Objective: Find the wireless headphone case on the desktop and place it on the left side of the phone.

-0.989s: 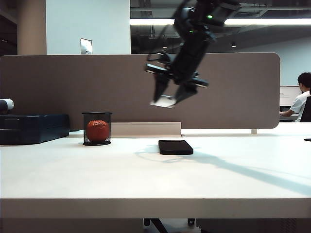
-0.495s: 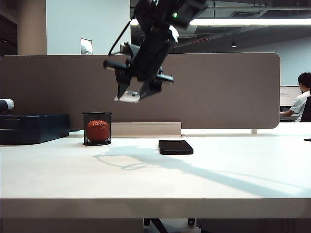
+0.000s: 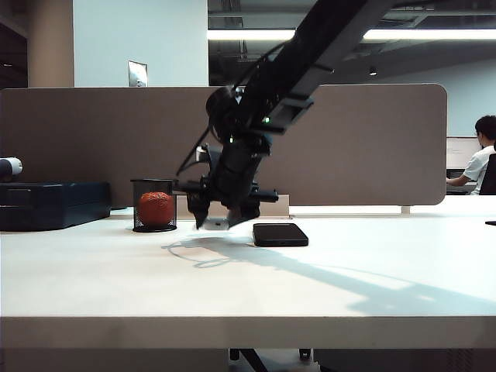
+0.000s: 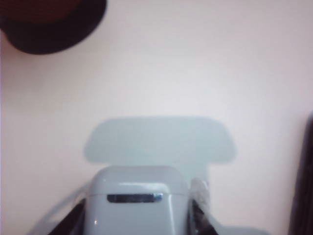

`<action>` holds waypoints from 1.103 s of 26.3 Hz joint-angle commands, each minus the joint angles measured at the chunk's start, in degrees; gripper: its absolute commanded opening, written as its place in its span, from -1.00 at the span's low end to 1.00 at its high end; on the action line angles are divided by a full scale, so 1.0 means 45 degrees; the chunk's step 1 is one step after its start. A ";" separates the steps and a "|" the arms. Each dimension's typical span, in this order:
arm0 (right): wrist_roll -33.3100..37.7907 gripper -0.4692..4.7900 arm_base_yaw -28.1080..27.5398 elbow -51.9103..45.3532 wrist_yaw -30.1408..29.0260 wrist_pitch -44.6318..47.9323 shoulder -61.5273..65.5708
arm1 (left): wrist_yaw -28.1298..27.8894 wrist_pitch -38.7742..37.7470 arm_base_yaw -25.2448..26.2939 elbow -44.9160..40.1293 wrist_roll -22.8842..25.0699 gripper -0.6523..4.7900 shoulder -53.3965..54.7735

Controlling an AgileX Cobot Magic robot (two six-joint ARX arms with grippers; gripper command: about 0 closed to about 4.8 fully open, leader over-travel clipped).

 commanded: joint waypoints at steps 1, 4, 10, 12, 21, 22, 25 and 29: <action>0.0049 -0.07 -0.0034 0.0049 0.0437 0.0403 0.0151 | 0.0092 0.0034 -0.0010 0.0034 -0.0049 -0.78 0.0015; 0.0049 -0.07 -0.0039 0.0053 0.0393 0.0442 0.0374 | 0.0092 0.0034 -0.0010 0.0034 -0.0049 -0.78 0.0010; 0.0049 0.18 -0.0034 0.0058 0.0243 0.0253 0.0486 | 0.0092 0.0034 -0.0010 0.0034 -0.0049 -0.78 0.0015; 0.0049 0.37 -0.0034 0.0078 0.0155 0.0136 0.0481 | 0.0092 0.0034 -0.0010 0.0034 -0.0049 -0.78 0.0010; -0.0117 0.79 -0.0073 0.0141 0.0102 -0.0063 0.0068 | 0.0092 0.0034 -0.0010 0.0034 -0.0049 -0.78 0.0015; -0.0253 0.79 -0.0078 0.0141 0.0112 -0.0049 0.0024 | 0.0092 0.0034 -0.0010 0.0034 -0.0049 -0.78 0.0010; -0.0335 0.79 -0.0126 0.0141 0.0355 -0.0053 -0.0228 | 0.0092 0.0034 -0.0010 0.0034 -0.0049 -0.78 0.0015; -0.0631 0.79 -0.0223 0.0141 0.0466 -0.0034 -0.0695 | 0.0092 0.0034 -0.0010 0.0034 -0.0049 -0.78 0.0015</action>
